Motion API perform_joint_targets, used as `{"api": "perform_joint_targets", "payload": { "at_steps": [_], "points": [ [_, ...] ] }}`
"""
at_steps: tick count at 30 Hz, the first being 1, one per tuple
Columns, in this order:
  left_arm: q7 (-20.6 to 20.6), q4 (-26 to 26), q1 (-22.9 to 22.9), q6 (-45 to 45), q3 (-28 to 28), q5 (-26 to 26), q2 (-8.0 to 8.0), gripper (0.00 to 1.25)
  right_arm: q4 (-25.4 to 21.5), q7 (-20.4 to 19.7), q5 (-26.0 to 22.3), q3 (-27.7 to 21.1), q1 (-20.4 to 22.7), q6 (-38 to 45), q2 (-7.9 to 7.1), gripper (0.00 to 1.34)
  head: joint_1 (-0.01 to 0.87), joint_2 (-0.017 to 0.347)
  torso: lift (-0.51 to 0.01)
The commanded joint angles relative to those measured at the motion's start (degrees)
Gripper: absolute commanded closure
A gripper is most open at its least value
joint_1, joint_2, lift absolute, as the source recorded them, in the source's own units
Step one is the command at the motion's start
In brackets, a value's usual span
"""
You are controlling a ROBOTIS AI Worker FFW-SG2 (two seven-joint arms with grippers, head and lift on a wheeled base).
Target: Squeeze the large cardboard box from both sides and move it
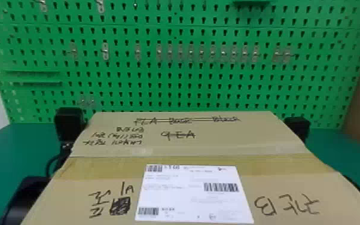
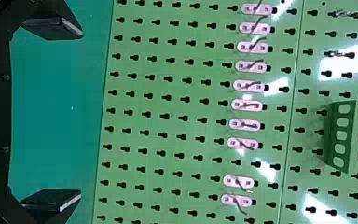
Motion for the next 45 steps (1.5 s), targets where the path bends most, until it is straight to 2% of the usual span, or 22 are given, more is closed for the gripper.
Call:
{"api": "perform_joint_targets", "payload": {
  "at_steps": [1, 35, 45],
  "points": [
    [0.0, 0.0, 0.0, 0.0, -0.2, 0.1, -0.04, 0.13, 0.1, 0.2, -0.2, -0.1, 0.0, -0.1, 0.15, 0.10, 0.398, 0.051, -0.209],
    [0.0, 0.0, -2.4, 0.0, -0.5, -0.4, 0.22, 0.13, 0.1, 0.3, 0.0, 1.1, -2.7, -0.1, 0.06, 0.10, 0.398, 0.051, -0.209],
    [0.0, 0.0, -1.8, -0.4, -0.6, -0.4, 0.05, 0.13, 0.3, 0.3, -0.1, 0.7, -1.8, -0.6, 0.76, 0.10, 0.398, 0.051, -0.209]
  ]
}}
